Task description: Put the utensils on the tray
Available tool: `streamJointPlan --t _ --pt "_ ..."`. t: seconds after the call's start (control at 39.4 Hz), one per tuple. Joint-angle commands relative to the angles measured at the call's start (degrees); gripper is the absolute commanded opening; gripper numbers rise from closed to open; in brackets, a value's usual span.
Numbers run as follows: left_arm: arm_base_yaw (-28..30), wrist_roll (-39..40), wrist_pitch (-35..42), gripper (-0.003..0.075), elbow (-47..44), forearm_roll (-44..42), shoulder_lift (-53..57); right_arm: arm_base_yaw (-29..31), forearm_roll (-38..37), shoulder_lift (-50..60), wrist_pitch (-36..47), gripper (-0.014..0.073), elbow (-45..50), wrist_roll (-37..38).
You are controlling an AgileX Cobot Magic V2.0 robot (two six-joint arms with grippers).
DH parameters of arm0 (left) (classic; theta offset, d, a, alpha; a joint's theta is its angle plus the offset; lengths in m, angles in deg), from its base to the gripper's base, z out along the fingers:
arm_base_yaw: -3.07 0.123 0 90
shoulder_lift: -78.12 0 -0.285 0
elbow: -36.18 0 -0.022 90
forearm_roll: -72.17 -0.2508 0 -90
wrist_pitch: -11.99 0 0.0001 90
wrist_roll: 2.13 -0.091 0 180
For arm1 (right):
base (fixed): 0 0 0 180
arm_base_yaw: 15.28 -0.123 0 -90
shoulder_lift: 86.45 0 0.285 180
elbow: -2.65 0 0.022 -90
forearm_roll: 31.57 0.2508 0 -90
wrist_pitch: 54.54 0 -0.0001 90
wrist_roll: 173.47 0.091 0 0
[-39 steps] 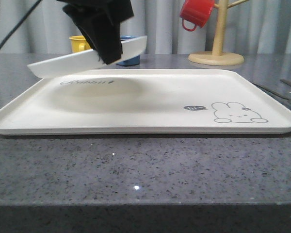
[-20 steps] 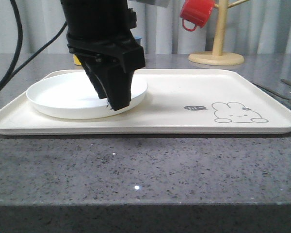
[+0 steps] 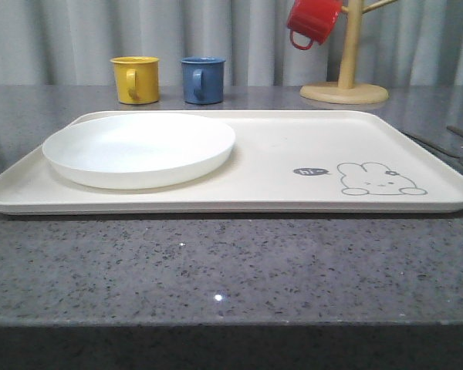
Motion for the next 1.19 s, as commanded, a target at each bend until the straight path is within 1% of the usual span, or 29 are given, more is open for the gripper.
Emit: streamJointPlan --t 0.0,0.08,0.18,0.25,0.3,0.41,0.48,0.56,1.17 --pt "3.1 1.16 9.11 -0.0018 -6.02 1.46 7.68 0.04 -0.8 -0.88 4.49 0.0528 -2.02 -0.32" --pt "4.48 1.16 16.82 -0.0018 -15.12 1.46 14.96 0.04 -0.8 -0.88 4.49 0.0528 -2.02 -0.32" --pt "4.56 1.16 28.45 -0.0018 -28.41 2.14 26.01 0.04 -0.8 -0.88 4.49 0.0528 -2.02 -0.32" --pt "4.56 1.16 35.22 -0.0018 -37.54 3.45 35.37 0.04 -0.8 -0.88 4.49 0.0528 -2.02 -0.32" --pt "4.56 1.16 37.71 -0.0018 -42.83 3.69 42.05 0.04 -0.8 -0.88 4.49 0.0528 -2.02 -0.32" --pt "4.56 1.16 38.44 -0.0018 -48.75 3.69 52.79 0.04 -0.8 -0.88 4.49 0.0528 -2.02 -0.32" --pt "4.56 1.16 38.44 -0.0018 -50.67 3.69 57.78 0.04 -0.8 -0.88 4.49 0.0528 -2.02 -0.32" --pt "4.56 1.16 38.44 -0.0018 -50.94 3.69 60.04 0.04 -0.8 -0.88 4.49 0.0528 -2.02 -0.32" --pt "4.56 1.16 38.47 -0.0018 -50.94 3.69 60.04 0.04 -0.75 -1.33 4.82 0.0525 -2.11 -0.32"
